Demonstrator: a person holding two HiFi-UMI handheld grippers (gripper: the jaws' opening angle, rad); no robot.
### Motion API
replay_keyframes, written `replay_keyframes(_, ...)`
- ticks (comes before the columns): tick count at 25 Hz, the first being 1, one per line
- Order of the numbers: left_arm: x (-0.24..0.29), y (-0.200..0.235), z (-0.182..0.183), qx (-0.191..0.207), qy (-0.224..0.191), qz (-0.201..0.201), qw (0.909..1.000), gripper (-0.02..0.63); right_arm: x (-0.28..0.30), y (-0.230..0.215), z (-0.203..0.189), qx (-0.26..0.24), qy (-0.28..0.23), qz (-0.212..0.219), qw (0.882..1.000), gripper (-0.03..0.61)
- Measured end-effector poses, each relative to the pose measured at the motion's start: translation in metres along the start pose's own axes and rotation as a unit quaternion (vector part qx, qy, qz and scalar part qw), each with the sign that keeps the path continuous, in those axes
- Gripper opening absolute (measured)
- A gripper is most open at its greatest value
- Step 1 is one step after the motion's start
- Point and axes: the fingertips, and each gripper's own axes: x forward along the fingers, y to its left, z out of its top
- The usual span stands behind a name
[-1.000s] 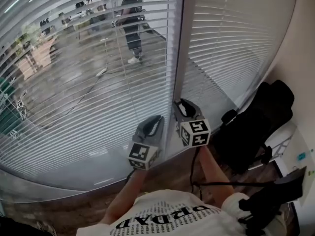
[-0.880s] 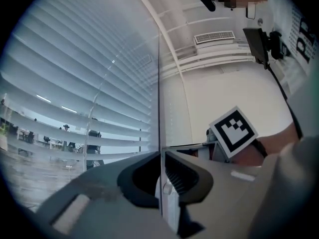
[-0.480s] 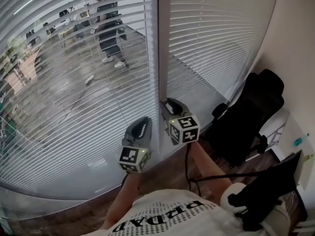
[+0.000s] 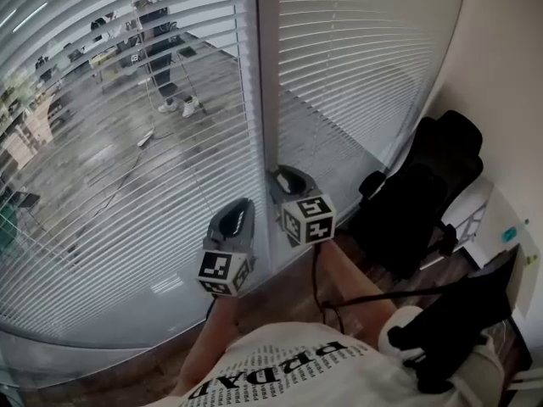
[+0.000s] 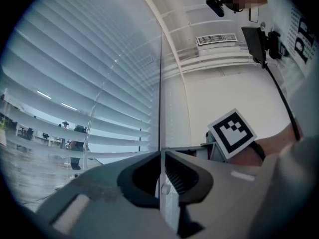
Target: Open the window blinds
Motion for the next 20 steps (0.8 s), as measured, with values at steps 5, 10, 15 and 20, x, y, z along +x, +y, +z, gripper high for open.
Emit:
replay_keyframes(5,0.0016,0.0004,-0.002,-0.001,0.001,-0.001,1.0,0.018,-0.0007,-0.0009,-0.0014,-0.001,-0.004,-0.005,1.0,0.133)
replay_keyframes(10,0.0027,0.0019,-0.0025,-0.003,0.002,-0.001,1.0,0.018,0.001,0.0002,-0.0019,-0.012,0.002,-0.006,1.0,0.133)
replay_keyframes(15,0.0043,0.0005,-0.0016,-0.002,0.0,-0.005,1.0,0.018,-0.0013,0.0003,-0.0024,-0.017,0.003,-0.01,1.0,0.133)
replay_keyframes(20,0.0033,0.0,-0.0012,-0.001,-0.002,-0.008,1.0,0.018,-0.0017,0.0026,-0.0016,-0.022,0.001,-0.012,1.0,0.133)
